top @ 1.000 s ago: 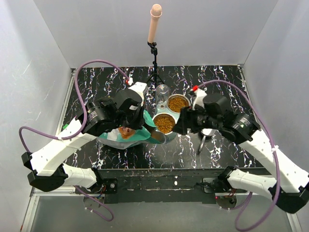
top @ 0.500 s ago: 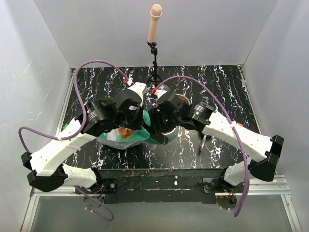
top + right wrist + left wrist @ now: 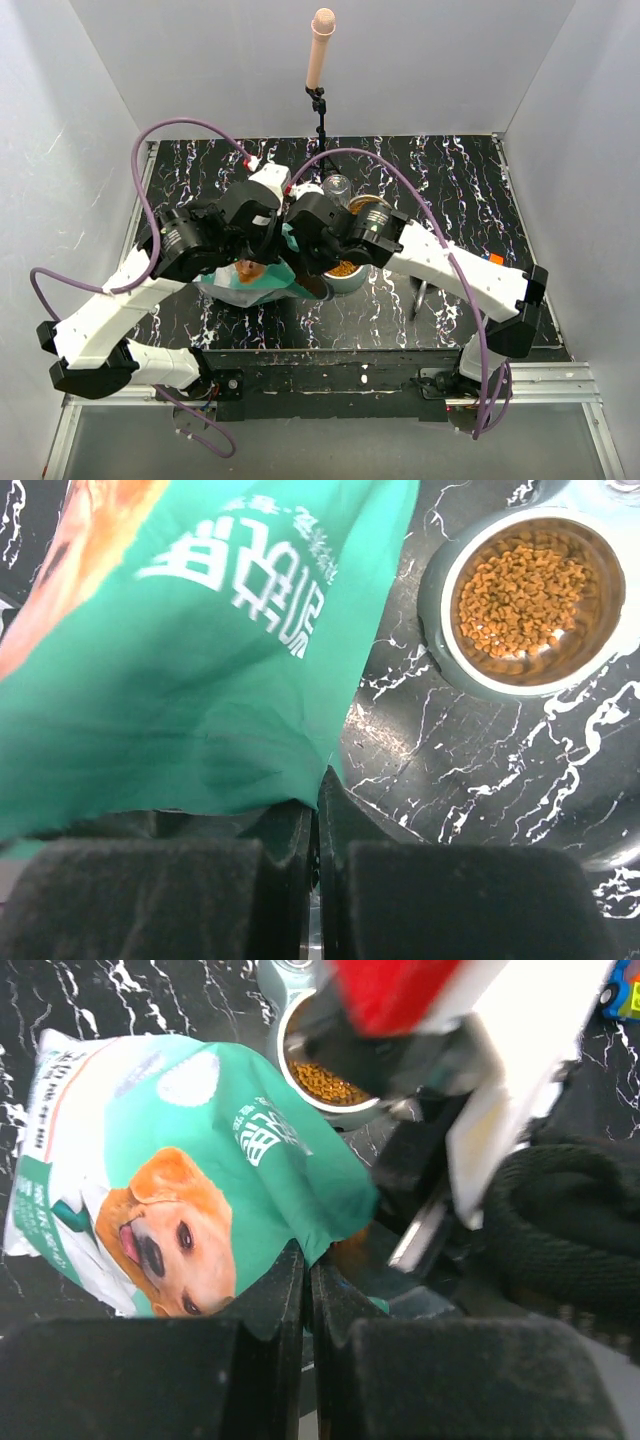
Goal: Serve the pet food
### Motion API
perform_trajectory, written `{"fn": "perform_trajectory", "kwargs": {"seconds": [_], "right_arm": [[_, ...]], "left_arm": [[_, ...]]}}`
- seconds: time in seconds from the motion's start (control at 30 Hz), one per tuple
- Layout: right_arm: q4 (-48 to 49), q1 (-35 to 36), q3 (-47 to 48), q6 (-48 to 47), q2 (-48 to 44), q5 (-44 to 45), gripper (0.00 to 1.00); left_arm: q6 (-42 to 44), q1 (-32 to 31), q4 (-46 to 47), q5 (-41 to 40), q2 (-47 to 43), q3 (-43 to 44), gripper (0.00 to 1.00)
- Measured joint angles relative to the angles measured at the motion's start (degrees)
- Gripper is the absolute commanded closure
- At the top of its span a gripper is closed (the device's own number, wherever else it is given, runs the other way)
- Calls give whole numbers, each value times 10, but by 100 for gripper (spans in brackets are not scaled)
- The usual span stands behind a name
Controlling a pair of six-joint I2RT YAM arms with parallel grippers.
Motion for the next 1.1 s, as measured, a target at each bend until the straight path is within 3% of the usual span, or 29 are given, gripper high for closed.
{"fn": "perform_trajectory", "kwargs": {"seconds": [0.17, 0.27, 0.33, 0.47, 0.67, 0.83, 0.97, 1.1], "right_arm": [[-67, 6, 65, 30, 1, 2, 99], [-99, -3, 105, 71, 1, -42, 99], [-134, -14, 148, 101, 7, -78, 99], [-183, -59, 259, 156, 43, -160, 99], [-202, -116, 212, 228, 13, -267, 99], [-211, -123, 205, 269, 5, -270, 99], [-214, -132, 209, 292, 5, -275, 99], [-222, -136, 216, 312, 5, -278, 99]], "left_arm": [[20, -5, -7, -15, -5, 52, 59], [32, -9, 26, -18, -19, 96, 43], [40, -9, 45, -19, -33, 117, 38], [55, -9, 52, -20, -47, 139, 32], [84, -9, 22, 2, -9, 183, 32], [115, -9, -14, 61, 31, 213, 35], [121, -9, -23, 126, 40, 219, 27], [120, -9, -28, 182, 34, 219, 25]]}}
